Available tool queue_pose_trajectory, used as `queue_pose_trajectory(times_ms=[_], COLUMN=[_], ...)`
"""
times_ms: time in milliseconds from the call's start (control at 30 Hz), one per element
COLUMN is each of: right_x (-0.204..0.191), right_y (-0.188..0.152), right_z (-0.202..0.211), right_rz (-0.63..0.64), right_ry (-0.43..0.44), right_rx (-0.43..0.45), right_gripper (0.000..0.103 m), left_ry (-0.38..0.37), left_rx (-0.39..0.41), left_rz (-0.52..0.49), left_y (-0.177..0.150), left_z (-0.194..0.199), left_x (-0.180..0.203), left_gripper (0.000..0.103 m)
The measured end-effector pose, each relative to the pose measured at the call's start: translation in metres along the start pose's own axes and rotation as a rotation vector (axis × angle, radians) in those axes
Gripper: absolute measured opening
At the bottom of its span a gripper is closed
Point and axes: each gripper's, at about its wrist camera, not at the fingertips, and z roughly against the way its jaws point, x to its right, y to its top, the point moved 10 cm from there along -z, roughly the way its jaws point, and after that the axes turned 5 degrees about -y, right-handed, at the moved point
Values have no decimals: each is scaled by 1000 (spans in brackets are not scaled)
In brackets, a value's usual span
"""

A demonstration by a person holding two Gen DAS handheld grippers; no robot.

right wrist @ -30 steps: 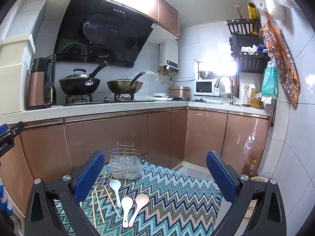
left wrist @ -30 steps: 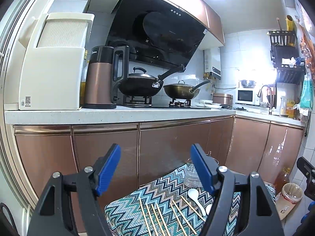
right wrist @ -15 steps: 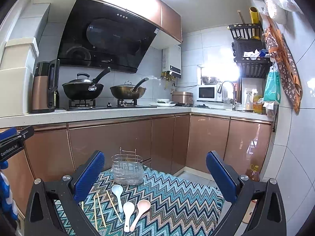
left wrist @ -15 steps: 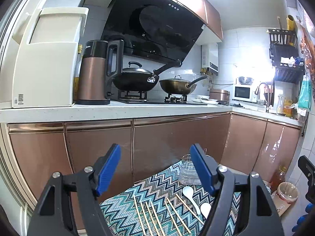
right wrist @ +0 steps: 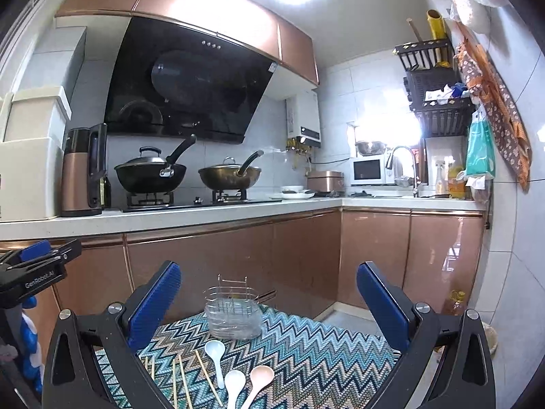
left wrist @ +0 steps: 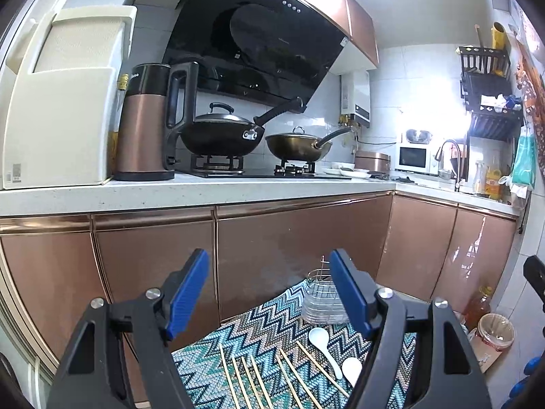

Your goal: Organize utensils

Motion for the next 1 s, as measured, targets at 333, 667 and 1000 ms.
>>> queue_pose_trajectory(times_ms=[333,667,1000], right_x=[-3,16,17], right_y=[-18,-57,-79], right_z=[-35,-80,-118], right_rz=[82,95,125], right_ry=[-29,-75,-26], right_rx=[-50,-160,-258], right_gripper=[103,103,103], left_ry=[17,-17,-29], left_rx=[-12,-41,-186], left_rz=[-13,-6,16], left_y=[-1,-9,-40], left_z=[-28,-63,-107], left_x=[1,8,6], left_gripper=[72,72,72])
